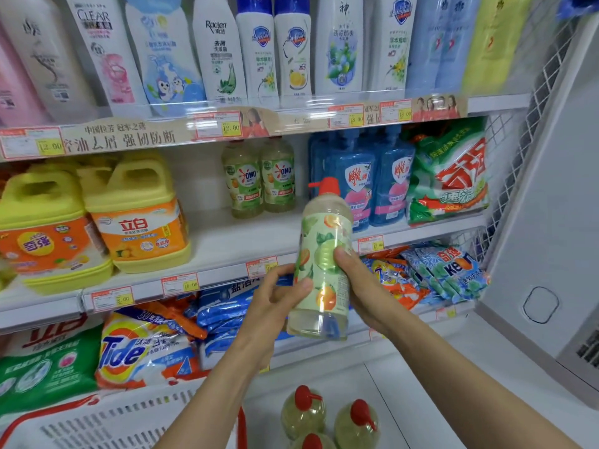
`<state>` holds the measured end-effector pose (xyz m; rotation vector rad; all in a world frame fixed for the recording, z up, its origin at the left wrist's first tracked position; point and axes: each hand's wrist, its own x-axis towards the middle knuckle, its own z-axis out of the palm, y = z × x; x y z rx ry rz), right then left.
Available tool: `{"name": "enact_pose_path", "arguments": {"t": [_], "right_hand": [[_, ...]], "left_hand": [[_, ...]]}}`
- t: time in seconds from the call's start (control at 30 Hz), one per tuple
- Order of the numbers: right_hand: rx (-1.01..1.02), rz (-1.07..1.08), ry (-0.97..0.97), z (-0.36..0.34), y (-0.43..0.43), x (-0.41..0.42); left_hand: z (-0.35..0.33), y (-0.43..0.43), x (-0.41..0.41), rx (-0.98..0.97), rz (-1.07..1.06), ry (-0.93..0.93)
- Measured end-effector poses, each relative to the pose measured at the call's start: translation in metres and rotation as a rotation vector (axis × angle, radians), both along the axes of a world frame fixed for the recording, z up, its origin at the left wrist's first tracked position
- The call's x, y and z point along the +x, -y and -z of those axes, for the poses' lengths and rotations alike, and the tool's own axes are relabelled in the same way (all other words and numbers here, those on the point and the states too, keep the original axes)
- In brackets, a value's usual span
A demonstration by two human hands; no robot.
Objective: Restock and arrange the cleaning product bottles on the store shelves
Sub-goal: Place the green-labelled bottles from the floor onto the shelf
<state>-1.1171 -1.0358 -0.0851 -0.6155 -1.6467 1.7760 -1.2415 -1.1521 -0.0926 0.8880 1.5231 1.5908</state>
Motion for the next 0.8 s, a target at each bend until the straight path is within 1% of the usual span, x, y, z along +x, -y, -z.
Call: {"name": "enact_pose_path", "arguments": {"t": [0.03, 0.07, 0.1, 0.17, 0.27, 0.3, 0.37, 0.5, 0.57, 0.6, 0.63, 0.7, 0.73, 0.8], "right_hand": [[-0.091, -0.03, -0.071, 0.005, -0.001, -0.002], [-0.14, -0.023, -0.124, 0.007, -0.002, -0.002], [-0.142, 0.021, -0.151, 0.008, -0.002, -0.001], [-0.081, 0.136, -0.122, 0.012, -0.004, -0.001], [0.069, 0.286, -0.031, 0.017, -0.005, 0.0], [0.077, 0.305, -0.031, 0.017, -0.006, 0.001], [0.036, 0.261, -0.043, 0.014, -0.007, 0.004], [0.075, 0.081, -0.004, 0.013, -0.024, 0.019], [0.018, 0.003, -0.065, 0.02, -0.03, 0.021], [-0.053, -0.015, -0.124, 0.022, -0.031, 0.02], [-0.133, -0.012, -0.185, 0.023, -0.03, 0.019], [-0.249, 0.062, -0.264, 0.023, -0.027, 0.016], [-0.287, 0.118, -0.276, 0.023, -0.025, 0.013], [-0.333, 0.233, -0.26, 0.021, -0.021, 0.009]], "left_hand": [[0.003, -0.001, 0.001, -0.012, 0.035, -0.015], [0.003, -0.002, 0.001, -0.022, 0.064, -0.056], [0.003, -0.003, -0.001, -0.031, 0.083, -0.12], [0.002, -0.008, -0.007, -0.04, 0.074, -0.261], [0.005, -0.01, -0.002, -0.094, 0.087, -0.321], [0.009, -0.01, 0.004, -0.099, 0.113, -0.348], [0.021, -0.011, 0.011, -0.072, 0.107, -0.369], [0.022, -0.01, 0.001, 0.028, 0.114, -0.233], [0.024, -0.009, -0.005, 0.043, 0.179, -0.186], [0.025, -0.009, -0.005, 0.033, 0.209, -0.172], [0.027, -0.009, -0.004, 0.013, 0.23, -0.155], [0.028, -0.011, 0.001, -0.028, 0.233, -0.141], [0.027, -0.011, 0.003, -0.043, 0.204, -0.179], [0.024, -0.013, 0.007, -0.081, 0.075, -0.337]]}}
